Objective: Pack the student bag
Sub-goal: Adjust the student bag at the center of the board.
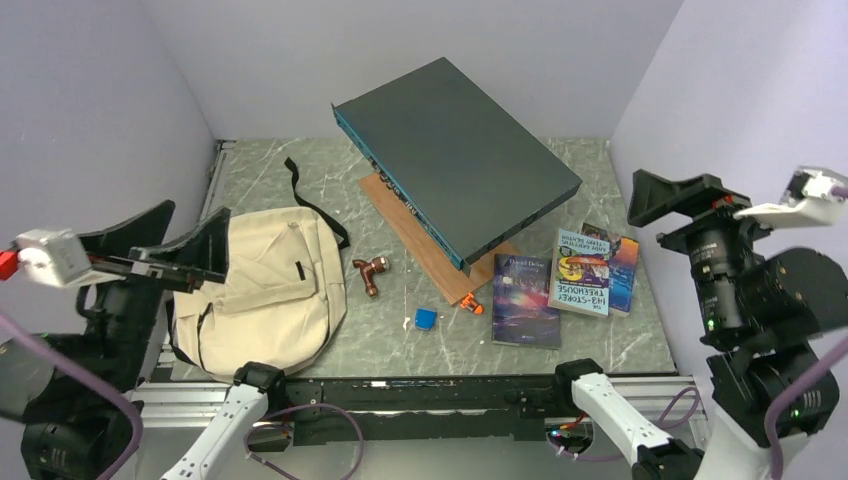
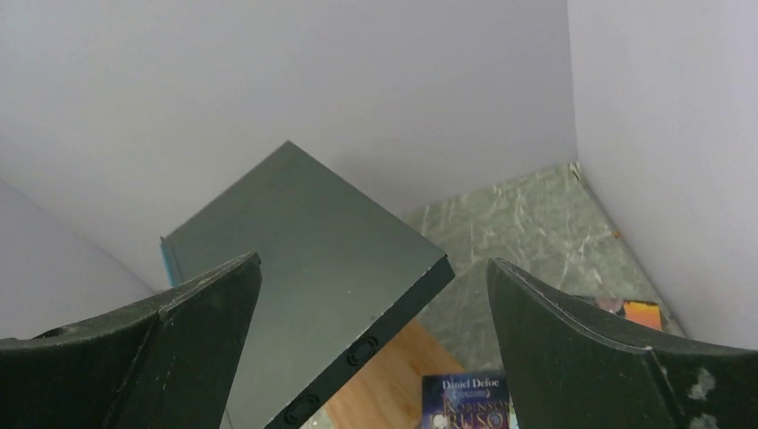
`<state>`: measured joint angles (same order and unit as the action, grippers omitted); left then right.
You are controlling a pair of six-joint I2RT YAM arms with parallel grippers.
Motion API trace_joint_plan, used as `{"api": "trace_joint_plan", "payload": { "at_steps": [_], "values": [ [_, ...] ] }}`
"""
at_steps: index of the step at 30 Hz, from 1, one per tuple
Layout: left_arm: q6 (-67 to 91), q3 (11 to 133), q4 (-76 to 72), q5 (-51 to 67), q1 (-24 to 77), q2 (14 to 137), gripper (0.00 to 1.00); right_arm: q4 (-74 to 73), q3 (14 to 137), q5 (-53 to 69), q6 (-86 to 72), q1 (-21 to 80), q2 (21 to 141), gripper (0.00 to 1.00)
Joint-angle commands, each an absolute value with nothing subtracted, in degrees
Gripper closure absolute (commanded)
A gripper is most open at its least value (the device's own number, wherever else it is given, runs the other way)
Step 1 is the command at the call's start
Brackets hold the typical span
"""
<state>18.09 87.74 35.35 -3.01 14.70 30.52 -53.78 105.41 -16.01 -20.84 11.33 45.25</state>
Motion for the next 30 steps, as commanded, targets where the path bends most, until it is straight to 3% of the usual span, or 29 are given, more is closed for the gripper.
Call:
{"api": "trace_joint_plan", "payload": {
  "at_steps": [1, 15, 23, 30],
  "values": [
    [18.8, 86.0, 43.1, -5.2, 14.4, 32.9, 0.01, -60.8, 107.6, -13.0, -21.2, 11.3, 48.2, 0.00],
    [19.5, 70.8, 51.8, -6.1, 14.3, 27.3, 0.01, -45.4, 85.0, 18.4, -20.8, 11.3, 34.5, 0.00],
    [23.6, 59.1, 52.9, -2.3, 14.4, 22.3, 0.01, -28.4, 66.7, 37.0, -38.0, 11.3, 26.9, 0.00],
    [33.3, 50.0, 55.6, -5.3, 14.4, 22.3, 0.01, -31.0, 63.6, 48.8, -32.4, 11.2, 25.5, 0.00]
  ]
}}
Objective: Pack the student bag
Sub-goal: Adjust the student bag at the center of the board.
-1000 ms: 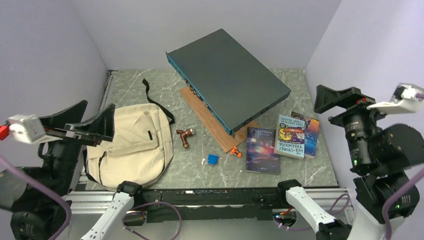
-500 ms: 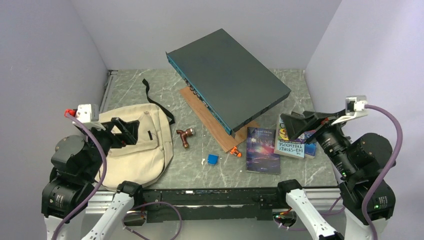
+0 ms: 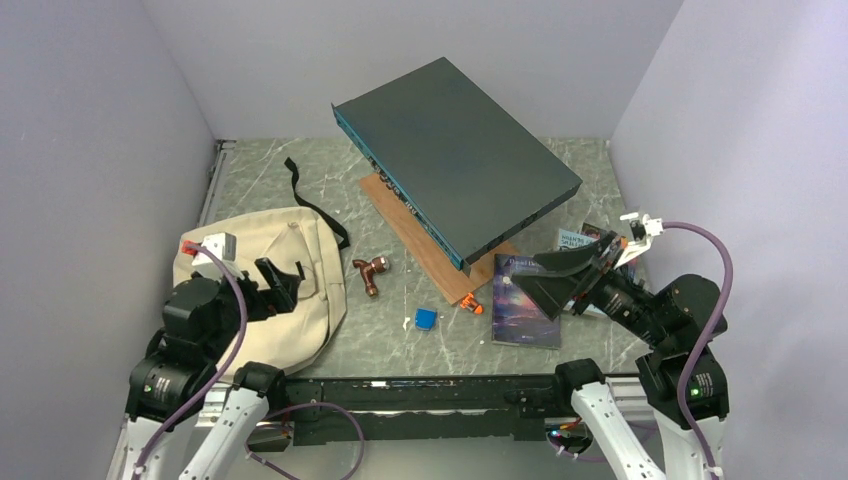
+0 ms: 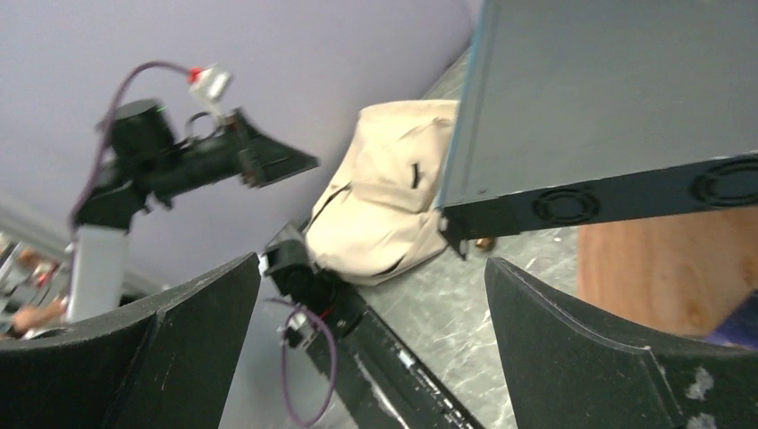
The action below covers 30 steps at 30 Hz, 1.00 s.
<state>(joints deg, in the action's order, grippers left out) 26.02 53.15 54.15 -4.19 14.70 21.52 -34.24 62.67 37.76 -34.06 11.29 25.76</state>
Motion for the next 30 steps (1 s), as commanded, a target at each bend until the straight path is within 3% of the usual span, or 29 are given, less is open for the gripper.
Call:
{"api": "trace_joint_plan", "payload": {
  "at_steps": [1, 6, 12, 20, 23, 27, 30],
  "values": [
    [34.5, 48.9, 55.5, -4.4, 14.4, 23.0, 0.00, -32.1, 63.8, 50.8, -31.6, 10.9, 25.9, 0.00],
    [36.3, 45.7, 53.6, -1.7, 14.4, 26.1, 0.09, -31.6, 66.3, 55.6, -33.0, 8.1, 29.1, 0.00],
    [34.3, 49.3, 51.3, -1.1, 14.4, 22.7, 0.01, -24.8, 67.2, 56.4, -38.2, 6.3, 34.1, 0.00],
    [31.0, 55.5, 52.1, -3.2, 14.4, 18.7, 0.00, -28.2, 75.0, 51.3, -35.8, 8.9, 44.8, 0.00],
    [31.2, 56.4, 52.5, -3.8, 14.3, 17.9, 0.00, -30.3, 78.8, 42.0, -33.8, 18.0, 49.7, 0.00],
    [30.8, 57.9, 53.3, -4.3, 14.3, 17.2, 0.00, -33.5, 86.4, 14.9, -30.4, 43.9, 59.6, 0.00],
    [29.8, 59.9, 55.0, -6.3, 14.3, 16.8, 0.00, -33.1, 91.5, 6.3, -28.7, 55.9, 67.0, 0.00]
  ]
}}
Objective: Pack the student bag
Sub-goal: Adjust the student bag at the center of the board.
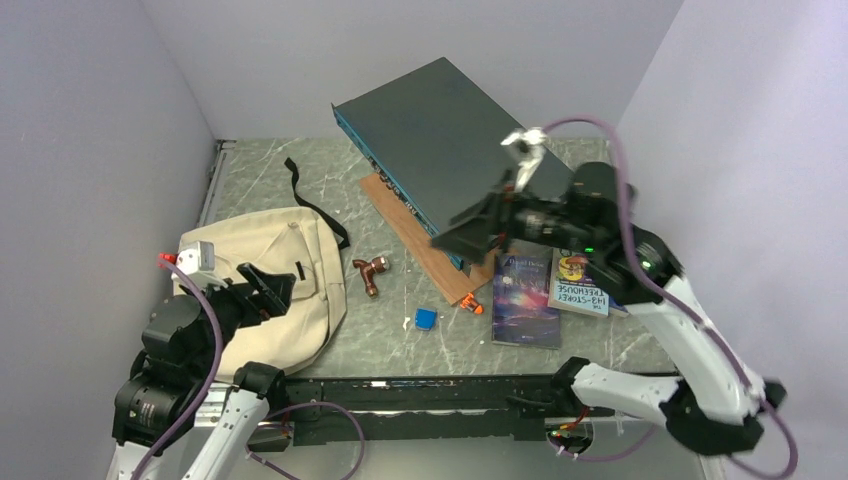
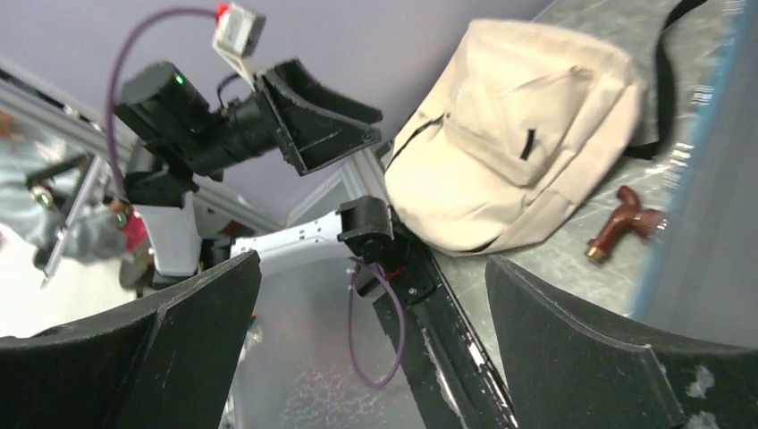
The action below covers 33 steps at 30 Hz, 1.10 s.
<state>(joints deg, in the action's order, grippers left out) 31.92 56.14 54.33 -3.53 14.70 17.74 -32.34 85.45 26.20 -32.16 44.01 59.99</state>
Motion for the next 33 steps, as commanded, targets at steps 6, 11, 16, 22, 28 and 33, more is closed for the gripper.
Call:
{"api": "trace_joint_plan", "payload": {
  "at_steps": [6, 11, 16, 22, 28, 33],
  "values": [
    [27.3, 67.5, 61.6, -14.7, 14.3, 14.7, 0.00, -27.4, 92.9, -11.4, -23.7, 72.9, 77.4, 0.00],
    [26.6, 74.4, 65.2, -20.1, 14.3, 11.5, 0.00, -17.8, 87.3, -20.8, -13.6, 82.6, 83.8, 0.00],
    [25.9, 74.7, 64.3, -17.8, 14.3, 9.4, 0.00, -11.7, 84.7, -23.9, -1.2, 87.2, 91.4, 0.00],
    [25.0, 73.7, 65.6, -17.6, 14.4, 10.3, 0.00, -6.3, 82.7, -30.7, 12.3, 88.5, 101.3, 0.04],
    [24.8, 72.3, 64.4, -17.1, 14.4, 10.4, 0.00, 1.0, 80.4, -30.7, 18.9, 88.5, 107.6, 0.08],
    [24.6, 71.2, 63.7, -16.5, 14.4, 10.6, 0.00, 10.4, 73.5, -21.0, 20.3, 88.3, 107.9, 0.08]
  ]
}}
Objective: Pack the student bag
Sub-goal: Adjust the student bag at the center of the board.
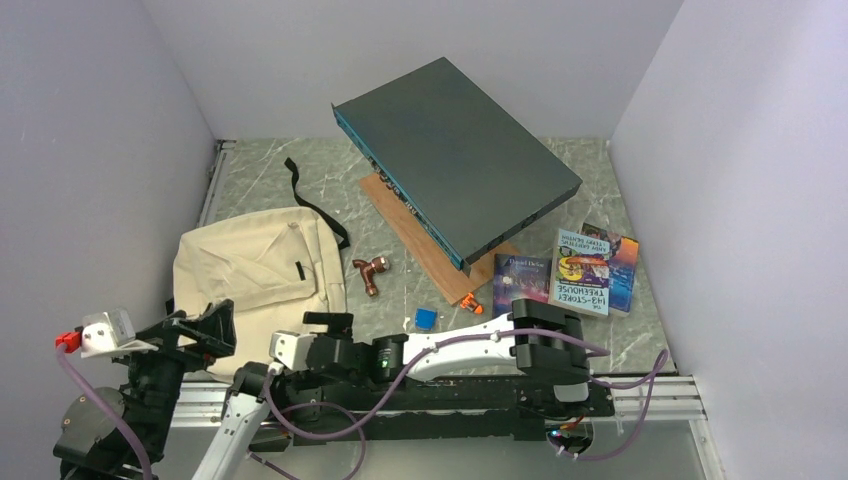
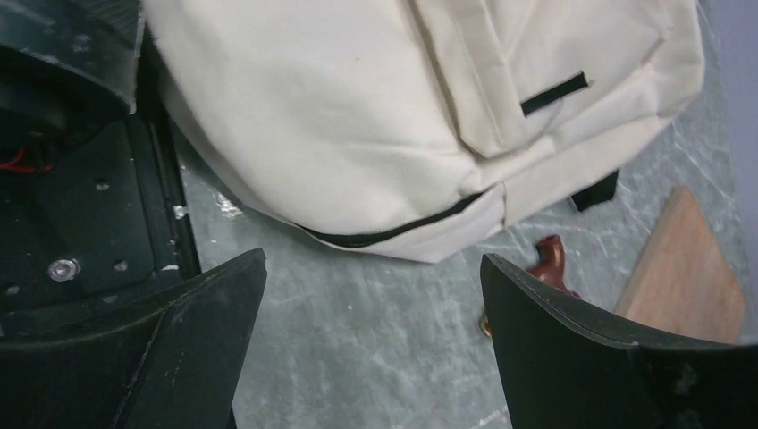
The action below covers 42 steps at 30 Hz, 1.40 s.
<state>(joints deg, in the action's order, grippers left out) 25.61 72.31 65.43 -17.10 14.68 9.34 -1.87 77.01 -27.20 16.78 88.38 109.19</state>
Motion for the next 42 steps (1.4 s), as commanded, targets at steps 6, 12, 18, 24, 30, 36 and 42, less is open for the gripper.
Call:
{"api": "trace_joint_plan", "payload": {
  "at_steps": [6, 12, 18, 24, 30, 36, 42],
  "values": [
    [25.0, 70.7, 64.1, -15.0, 14.3, 10.7, 0.00, 19.7, 66.9, -14.8, 20.3, 87.8, 109.6, 0.07],
    [25.2, 69.3, 62.8, -14.1, 14.3, 10.8, 0.00, 37.6, 60.0, -13.2, 23.1, 86.8, 113.0, 0.07],
    [25.5, 68.8, 62.3, -13.3, 14.3, 11.2, 0.00, 52.3, 56.8, -11.0, 28.6, 85.9, 117.6, 0.09],
    [25.9, 68.0, 62.8, -13.0, 14.3, 11.1, 0.00, 49.6, 61.8, -15.1, 30.3, 84.9, 121.6, 0.20],
    [26.9, 66.7, 62.6, -11.0, 14.3, 11.4, 0.00, 49.2, 60.6, -15.1, 25.5, 81.7, 119.3, 0.51],
    [27.5, 64.4, 61.0, -8.4, 14.3, 12.4, 0.01, 47.2, 57.6, -12.1, 20.8, 79.4, 112.7, 0.93],
    [27.6, 62.0, 60.2, -5.7, 14.3, 15.0, 0.01, 36.4, 58.8, -10.0, 18.9, 78.0, 104.3, 1.00]
  ]
}}
